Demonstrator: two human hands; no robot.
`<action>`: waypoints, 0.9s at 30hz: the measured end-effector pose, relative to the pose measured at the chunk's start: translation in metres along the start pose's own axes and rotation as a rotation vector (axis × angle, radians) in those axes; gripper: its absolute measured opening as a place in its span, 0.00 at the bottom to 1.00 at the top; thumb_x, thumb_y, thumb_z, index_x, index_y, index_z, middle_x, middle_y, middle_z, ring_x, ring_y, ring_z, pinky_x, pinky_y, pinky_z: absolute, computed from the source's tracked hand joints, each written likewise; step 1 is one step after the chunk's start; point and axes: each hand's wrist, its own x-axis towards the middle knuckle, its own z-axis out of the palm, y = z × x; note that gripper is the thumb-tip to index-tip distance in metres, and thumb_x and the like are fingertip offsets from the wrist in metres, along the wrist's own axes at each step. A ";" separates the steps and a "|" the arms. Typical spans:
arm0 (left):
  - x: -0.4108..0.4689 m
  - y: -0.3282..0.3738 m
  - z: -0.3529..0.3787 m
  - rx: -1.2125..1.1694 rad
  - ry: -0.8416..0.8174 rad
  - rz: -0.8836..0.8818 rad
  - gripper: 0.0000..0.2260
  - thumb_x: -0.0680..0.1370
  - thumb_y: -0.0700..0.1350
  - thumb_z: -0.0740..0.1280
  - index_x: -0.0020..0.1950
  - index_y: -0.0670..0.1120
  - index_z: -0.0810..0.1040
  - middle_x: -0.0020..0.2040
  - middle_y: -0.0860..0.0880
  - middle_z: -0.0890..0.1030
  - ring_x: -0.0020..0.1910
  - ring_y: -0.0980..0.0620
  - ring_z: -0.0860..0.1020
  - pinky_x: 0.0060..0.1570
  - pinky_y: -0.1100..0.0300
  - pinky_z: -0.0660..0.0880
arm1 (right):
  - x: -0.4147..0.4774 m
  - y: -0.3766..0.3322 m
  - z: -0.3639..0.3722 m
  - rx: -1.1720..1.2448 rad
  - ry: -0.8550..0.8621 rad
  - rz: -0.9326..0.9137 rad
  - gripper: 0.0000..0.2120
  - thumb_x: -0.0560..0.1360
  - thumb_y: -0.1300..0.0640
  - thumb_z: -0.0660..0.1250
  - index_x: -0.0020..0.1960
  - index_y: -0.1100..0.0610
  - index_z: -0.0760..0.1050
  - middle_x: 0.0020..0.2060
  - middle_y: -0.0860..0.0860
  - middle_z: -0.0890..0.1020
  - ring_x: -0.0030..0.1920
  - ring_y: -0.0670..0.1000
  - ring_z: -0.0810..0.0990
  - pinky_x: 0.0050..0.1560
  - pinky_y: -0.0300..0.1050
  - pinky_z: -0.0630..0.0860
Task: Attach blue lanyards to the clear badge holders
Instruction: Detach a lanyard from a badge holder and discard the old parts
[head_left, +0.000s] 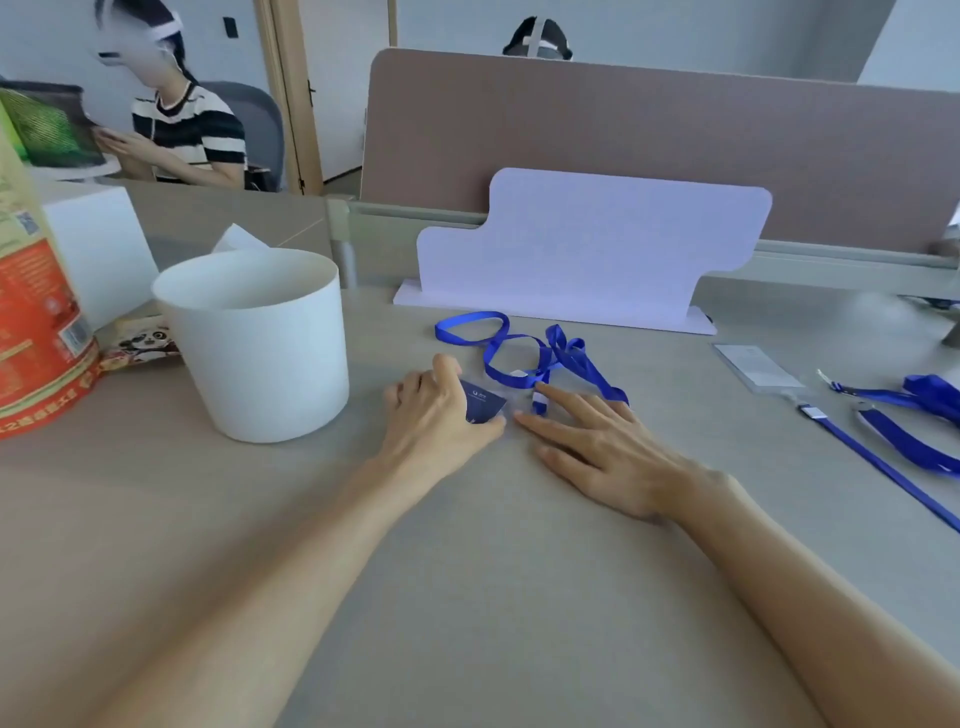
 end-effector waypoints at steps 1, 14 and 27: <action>-0.001 -0.001 -0.004 -0.039 0.015 -0.001 0.28 0.67 0.60 0.71 0.54 0.44 0.64 0.48 0.51 0.75 0.51 0.45 0.75 0.49 0.53 0.64 | 0.004 -0.005 0.000 0.014 0.000 -0.006 0.25 0.79 0.38 0.44 0.76 0.35 0.50 0.78 0.41 0.53 0.75 0.46 0.54 0.73 0.48 0.52; -0.026 -0.022 -0.038 -0.178 0.048 0.231 0.33 0.65 0.56 0.73 0.65 0.49 0.65 0.61 0.57 0.75 0.60 0.57 0.74 0.50 0.60 0.75 | 0.063 0.001 0.004 0.265 0.221 0.316 0.21 0.82 0.48 0.48 0.73 0.49 0.66 0.71 0.48 0.71 0.70 0.54 0.67 0.69 0.54 0.62; -0.025 -0.014 -0.051 -0.249 -0.030 0.459 0.35 0.64 0.59 0.71 0.66 0.53 0.61 0.67 0.61 0.68 0.65 0.59 0.71 0.55 0.49 0.75 | 0.015 -0.025 -0.003 0.596 0.304 -0.012 0.05 0.72 0.58 0.65 0.47 0.52 0.76 0.45 0.48 0.81 0.47 0.50 0.77 0.51 0.44 0.74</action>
